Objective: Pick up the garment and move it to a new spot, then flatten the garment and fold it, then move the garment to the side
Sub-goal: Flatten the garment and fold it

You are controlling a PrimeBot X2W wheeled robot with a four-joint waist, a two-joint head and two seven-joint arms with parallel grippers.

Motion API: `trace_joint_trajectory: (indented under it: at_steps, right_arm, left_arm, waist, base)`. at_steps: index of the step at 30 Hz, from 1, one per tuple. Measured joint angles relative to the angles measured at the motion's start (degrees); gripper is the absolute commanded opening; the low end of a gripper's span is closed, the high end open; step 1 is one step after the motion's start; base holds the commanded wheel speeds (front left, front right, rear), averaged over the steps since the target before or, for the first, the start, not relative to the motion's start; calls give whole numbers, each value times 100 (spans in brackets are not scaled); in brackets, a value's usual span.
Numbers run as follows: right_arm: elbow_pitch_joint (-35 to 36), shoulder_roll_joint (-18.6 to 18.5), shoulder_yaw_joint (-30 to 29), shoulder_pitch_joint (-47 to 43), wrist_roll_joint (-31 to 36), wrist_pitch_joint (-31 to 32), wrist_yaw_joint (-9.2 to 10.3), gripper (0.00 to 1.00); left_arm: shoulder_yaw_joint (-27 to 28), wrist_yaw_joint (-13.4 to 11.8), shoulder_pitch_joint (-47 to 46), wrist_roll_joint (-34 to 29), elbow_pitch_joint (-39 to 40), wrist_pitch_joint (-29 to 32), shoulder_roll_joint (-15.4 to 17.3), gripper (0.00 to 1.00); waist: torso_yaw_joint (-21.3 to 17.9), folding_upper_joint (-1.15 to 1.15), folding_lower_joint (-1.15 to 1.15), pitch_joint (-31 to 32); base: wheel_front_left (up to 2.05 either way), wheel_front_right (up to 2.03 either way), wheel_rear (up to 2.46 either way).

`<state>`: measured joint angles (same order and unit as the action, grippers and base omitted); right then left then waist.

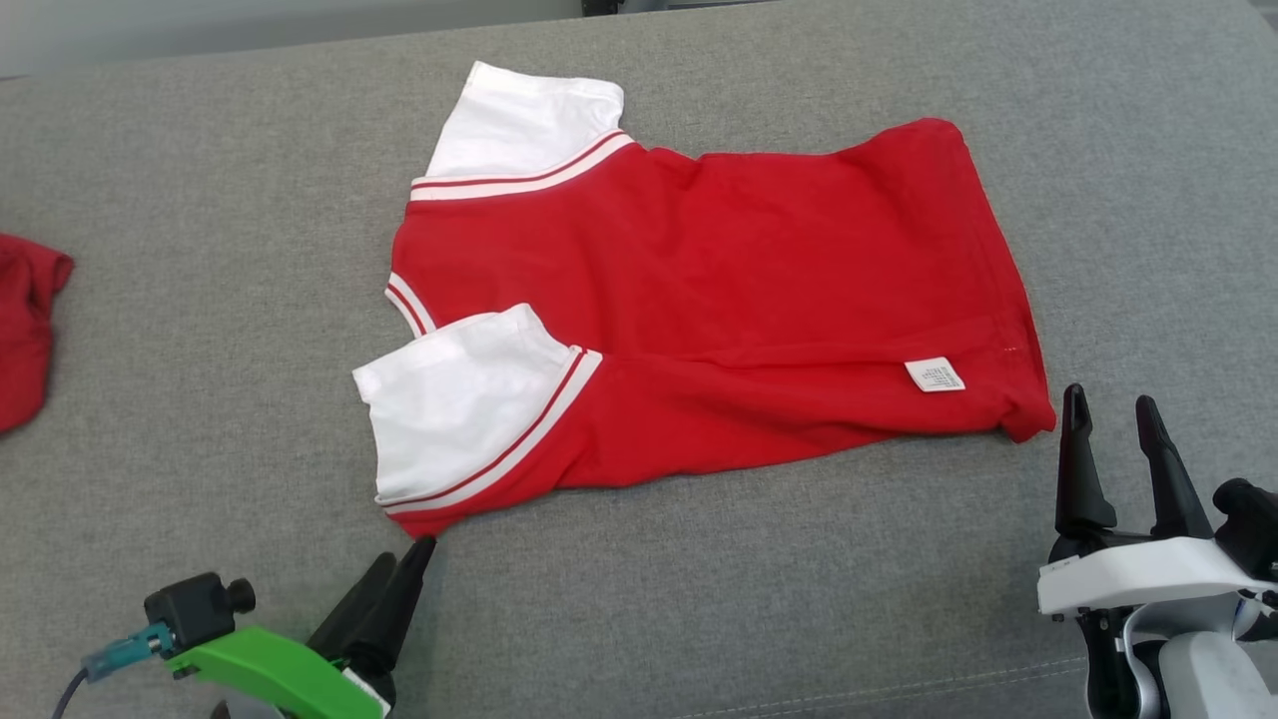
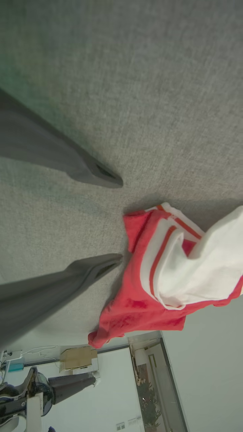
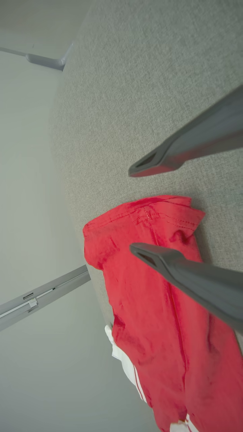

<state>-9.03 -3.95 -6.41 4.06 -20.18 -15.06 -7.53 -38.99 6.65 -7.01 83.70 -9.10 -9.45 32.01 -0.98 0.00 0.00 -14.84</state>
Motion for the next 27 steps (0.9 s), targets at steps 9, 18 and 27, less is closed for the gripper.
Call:
trace_joint_trajectory:
  at_steps: [9,18,27]
  right_arm:
    - [-59,43,196,-4,14,0,0,100]
    - [-898,43,370,145,-476,0,0,100]
    - [-1979,-8,615,902,-1315,0,3,97]
  left_arm:
    - [-111,-12,-579,-159,-912,71,-413,5]
    - [-216,48,-575,-318,-983,-89,-427,0]
    - [-249,66,-520,-466,-845,-172,-233,0]
  waist:
    - [-168,0,0,-51]
    - [-141,0,0,5]
    - [-32,0,0,-41]
  base:
    - [0,0,0]
    - [0,0,0]
    - [0,0,0]
